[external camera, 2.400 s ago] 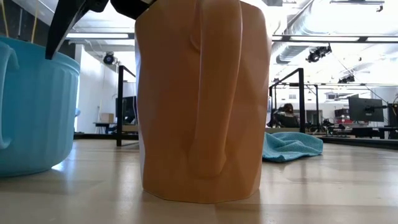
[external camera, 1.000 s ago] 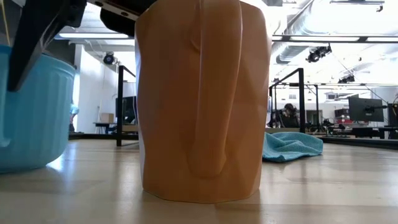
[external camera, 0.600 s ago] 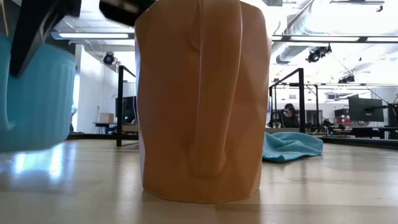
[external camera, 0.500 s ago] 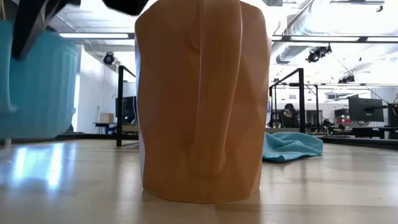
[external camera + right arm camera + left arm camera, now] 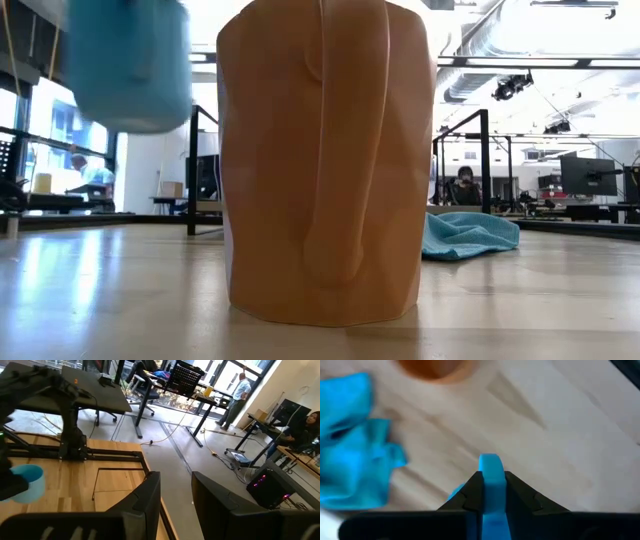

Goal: Stack small to large cups/mugs on shelf
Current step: Put the blue mug on the shelf

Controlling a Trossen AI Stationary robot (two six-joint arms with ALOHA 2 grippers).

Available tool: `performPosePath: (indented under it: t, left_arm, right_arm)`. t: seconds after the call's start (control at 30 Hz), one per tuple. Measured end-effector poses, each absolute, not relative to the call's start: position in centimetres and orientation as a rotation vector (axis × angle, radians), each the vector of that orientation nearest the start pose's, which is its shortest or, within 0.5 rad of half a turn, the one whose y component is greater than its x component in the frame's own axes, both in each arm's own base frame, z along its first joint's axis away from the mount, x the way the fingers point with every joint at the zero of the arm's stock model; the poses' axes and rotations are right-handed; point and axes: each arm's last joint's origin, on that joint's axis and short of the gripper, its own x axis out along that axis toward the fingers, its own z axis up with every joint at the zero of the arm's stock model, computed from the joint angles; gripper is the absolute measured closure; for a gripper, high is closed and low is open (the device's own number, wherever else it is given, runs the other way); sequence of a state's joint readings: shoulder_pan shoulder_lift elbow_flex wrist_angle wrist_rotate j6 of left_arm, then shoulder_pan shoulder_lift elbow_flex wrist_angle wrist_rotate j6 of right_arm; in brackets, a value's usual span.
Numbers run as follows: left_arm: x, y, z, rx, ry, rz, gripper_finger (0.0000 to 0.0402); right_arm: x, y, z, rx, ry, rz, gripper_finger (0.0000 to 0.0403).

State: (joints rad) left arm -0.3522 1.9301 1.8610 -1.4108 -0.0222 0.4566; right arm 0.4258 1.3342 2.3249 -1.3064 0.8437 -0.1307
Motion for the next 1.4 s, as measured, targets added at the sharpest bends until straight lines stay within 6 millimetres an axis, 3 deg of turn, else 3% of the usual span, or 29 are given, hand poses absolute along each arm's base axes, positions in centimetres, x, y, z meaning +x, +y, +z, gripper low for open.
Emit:
performPosePath:
  t: [0.23,0.43,0.77,0.97,1.4]
  left_arm:
    - [36.1,-9.3,33.0,0.705,1.286,-0.582,0.0363]
    - [36.7,-5.9,34.5,0.775,1.245,-0.563,0.0363]
    - [37.6,0.3,34.5,0.827,1.209,-0.599,0.0363]
    - [37.6,4.5,34.7,0.797,1.222,-0.492,0.0363]
    - [39.4,8.9,32.8,0.757,1.198,-0.393,0.0363]
  right_arm:
    - [12.2,3.2,56.8,-0.309,0.305,-0.384,0.0302]
    - [12.0,3.1,56.3,-0.284,0.344,-0.389,0.0302]
    - [11.9,3.1,56.1,-0.248,0.354,-0.396,0.0302]
    - [11.9,3.1,56.1,-0.238,0.352,-0.398,0.0302]
    - [12.3,3.3,55.9,-0.245,0.371,-0.371,0.0302]
